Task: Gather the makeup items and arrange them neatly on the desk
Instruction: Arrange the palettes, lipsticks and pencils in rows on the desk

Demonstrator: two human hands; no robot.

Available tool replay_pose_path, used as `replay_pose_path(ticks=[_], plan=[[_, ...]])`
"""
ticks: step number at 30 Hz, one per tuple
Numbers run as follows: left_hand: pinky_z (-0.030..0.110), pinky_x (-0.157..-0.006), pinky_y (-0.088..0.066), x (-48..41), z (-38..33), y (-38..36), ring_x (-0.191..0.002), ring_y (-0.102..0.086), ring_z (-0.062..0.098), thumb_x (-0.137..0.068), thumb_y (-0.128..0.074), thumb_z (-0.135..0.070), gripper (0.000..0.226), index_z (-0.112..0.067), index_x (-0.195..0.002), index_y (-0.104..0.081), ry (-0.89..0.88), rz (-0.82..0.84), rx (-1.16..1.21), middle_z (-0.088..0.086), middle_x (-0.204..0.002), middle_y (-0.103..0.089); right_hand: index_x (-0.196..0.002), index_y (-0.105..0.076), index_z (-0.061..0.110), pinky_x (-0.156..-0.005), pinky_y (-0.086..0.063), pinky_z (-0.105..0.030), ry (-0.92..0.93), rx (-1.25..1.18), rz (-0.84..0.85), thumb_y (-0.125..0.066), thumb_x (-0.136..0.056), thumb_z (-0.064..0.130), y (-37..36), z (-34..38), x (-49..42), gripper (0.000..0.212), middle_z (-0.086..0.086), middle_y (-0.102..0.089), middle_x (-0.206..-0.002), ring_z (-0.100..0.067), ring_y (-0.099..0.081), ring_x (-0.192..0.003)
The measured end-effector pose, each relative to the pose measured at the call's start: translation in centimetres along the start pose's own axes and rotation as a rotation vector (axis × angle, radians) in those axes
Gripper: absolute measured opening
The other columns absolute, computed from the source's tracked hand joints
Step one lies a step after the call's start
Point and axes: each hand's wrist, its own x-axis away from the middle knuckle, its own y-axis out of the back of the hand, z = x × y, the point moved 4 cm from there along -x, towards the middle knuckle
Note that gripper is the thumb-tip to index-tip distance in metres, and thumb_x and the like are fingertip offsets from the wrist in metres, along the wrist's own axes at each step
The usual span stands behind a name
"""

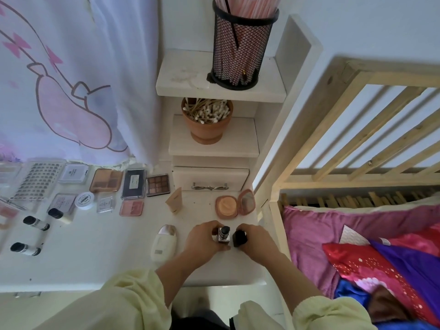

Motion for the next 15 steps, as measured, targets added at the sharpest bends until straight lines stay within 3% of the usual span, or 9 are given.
replay_pose_path(ticks=[6, 9, 11, 13, 15], plan=[[0.028, -0.084, -0.048, 0.0, 0.6, -0.3, -0.095, -0.061, 0.010, -0.063, -0.085, -0.034, 0.044, -0.029, -0.103, -0.065, -0.005, 0.012, -0.002, -0.013, -0.098, -0.067, -0.110, -0.060, 0.016, -0.075, -0.042, -0.027, -0.006, 0.038, 0.043, -0.060, -0.086, 0.021, -0.7, -0.1, -0.2, 0.024, -0.006, -0.066, -0.108, -0.026, -0.060, -0.101], [0.029, -0.089, -0.048, 0.0, 1.0, 0.0, -0.100, -0.060, 0.007, -0.062, -0.085, -0.033, 0.051, -0.032, -0.108, -0.063, -0.040, 0.054, -0.012, -0.016, -0.103, -0.065, -0.133, -0.049, 0.016, -0.088, -0.047, -0.031, -0.038, 0.019, 0.105, -0.066, -0.083, 0.017, 0.0, -0.5, -0.1, 0.053, -0.009, -0.061, -0.120, -0.026, -0.058, -0.110], [0.029, -0.092, -0.047, 0.3, 1.2, 0.6, -0.106, -0.055, 0.005, -0.063, -0.085, -0.030, 0.062, -0.033, -0.119, -0.059, -0.059, 0.101, -0.030, -0.016, -0.113, -0.061, -0.138, -0.045, 0.016, -0.089, -0.048, -0.030, -0.055, 0.003, 0.130, -0.068, -0.079, 0.011, 1.6, -0.8, -0.1, 0.063, -0.010, -0.060, -0.121, -0.024, -0.058, -0.109], [0.025, -0.092, -0.047, 0.8, 2.1, 2.0, -0.108, -0.053, 0.003, -0.066, -0.084, -0.022, 0.064, -0.031, -0.124, -0.057, -0.051, 0.106, -0.011, -0.014, -0.117, -0.059, -0.131, -0.052, 0.014, -0.087, -0.050, -0.029, -0.040, 0.024, 0.100, -0.065, -0.077, 0.006, 3.8, -0.1, -0.3, 0.057, -0.008, -0.062, -0.113, -0.021, -0.059, -0.102], [0.015, -0.084, -0.048, 1.4, 3.1, 3.9, -0.100, -0.057, -0.001, -0.072, -0.080, -0.018, 0.049, -0.031, -0.116, -0.062, -0.033, 0.048, 0.019, -0.015, -0.111, -0.062, -0.122, -0.059, 0.014, -0.085, -0.051, -0.029, 0.004, 0.049, 0.010, -0.060, -0.078, 0.004, 6.4, 1.6, -0.3, 0.045, -0.006, -0.065, -0.106, -0.020, -0.060, -0.097]])
